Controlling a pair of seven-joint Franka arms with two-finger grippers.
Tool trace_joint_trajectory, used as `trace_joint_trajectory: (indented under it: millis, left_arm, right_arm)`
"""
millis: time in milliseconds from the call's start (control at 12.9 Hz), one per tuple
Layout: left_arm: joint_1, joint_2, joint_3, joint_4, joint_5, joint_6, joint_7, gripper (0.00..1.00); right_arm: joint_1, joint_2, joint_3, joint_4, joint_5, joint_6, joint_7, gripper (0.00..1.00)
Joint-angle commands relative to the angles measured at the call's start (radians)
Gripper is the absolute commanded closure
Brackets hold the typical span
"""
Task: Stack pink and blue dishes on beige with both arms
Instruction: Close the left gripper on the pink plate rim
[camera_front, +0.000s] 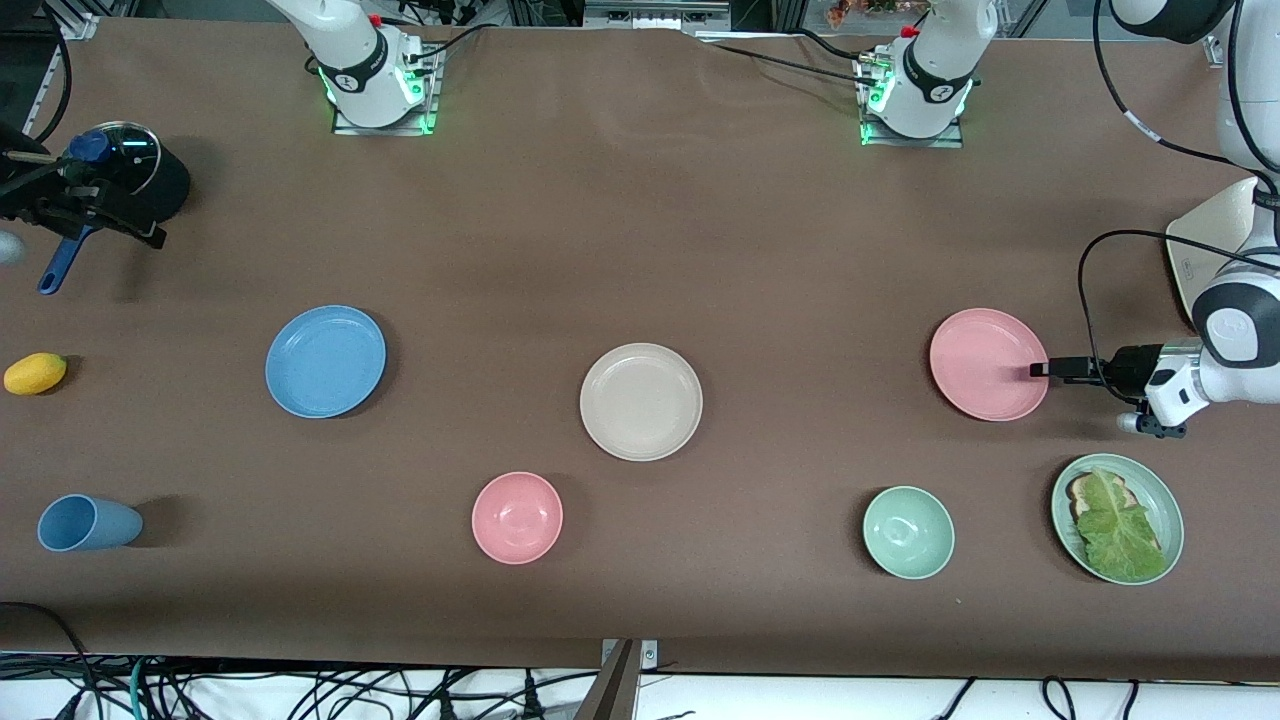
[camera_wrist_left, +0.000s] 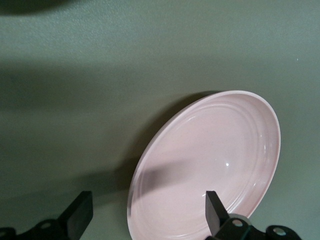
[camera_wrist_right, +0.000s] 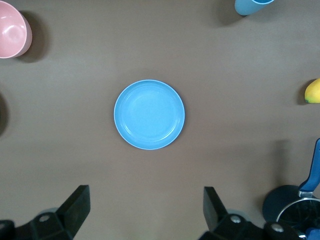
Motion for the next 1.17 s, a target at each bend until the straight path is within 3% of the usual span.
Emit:
trace_joint_trajectory:
  millis: [0, 311, 389, 544, 700, 933, 1011, 1088]
  left_arm:
    - [0.004, -0.019, -0.004, -0.034, -0.033, 0.017, 0.031, 0.02]
    - [0.004, -0.053, -0.002, -0.098, -0.036, 0.052, 0.031, 0.03]
    - [0.004, -0.056, -0.002, -0.105, -0.040, 0.057, 0.031, 0.07]
    - [0.002, -0.056, -0.002, -0.105, -0.040, 0.058, 0.031, 0.24]
    - [0.001, -0.055, -0.002, -0.103, -0.040, 0.060, 0.031, 0.56]
    - [0.001, -0.055, -0.002, -0.099, -0.039, 0.060, 0.031, 0.93]
    - [0.002, -0.055, -0.002, -0.096, -0.039, 0.060, 0.031, 1.00]
    - [0.002, -0.055, -0.002, -0.094, -0.037, 0.061, 0.045, 1.00]
  right_arm:
    - [-0.005, -0.006, 0.002, 0.001, 0.004, -0.011, -0.001, 0.00]
    - [-0.005, -0.006, 0.002, 0.001, 0.004, -0.011, -0.001, 0.00]
    - [-0.005, -0.006, 0.002, 0.001, 0.004, -0.011, -0.001, 0.00]
    - [-0.005, -0.006, 0.002, 0.001, 0.004, -0.011, -0.001, 0.00]
    - [-0.005, -0.006, 0.002, 0.001, 0.004, -0.011, -0.001, 0.00]
    - [-0.005, -0.006, 0.002, 0.001, 0.004, -0.011, -0.001, 0.00]
    - [-0.005, -0.006, 0.002, 0.001, 0.004, -0.011, -0.001, 0.00]
    - [-0.005, -0.006, 0.002, 0.001, 0.004, -0.011, -0.001, 0.00]
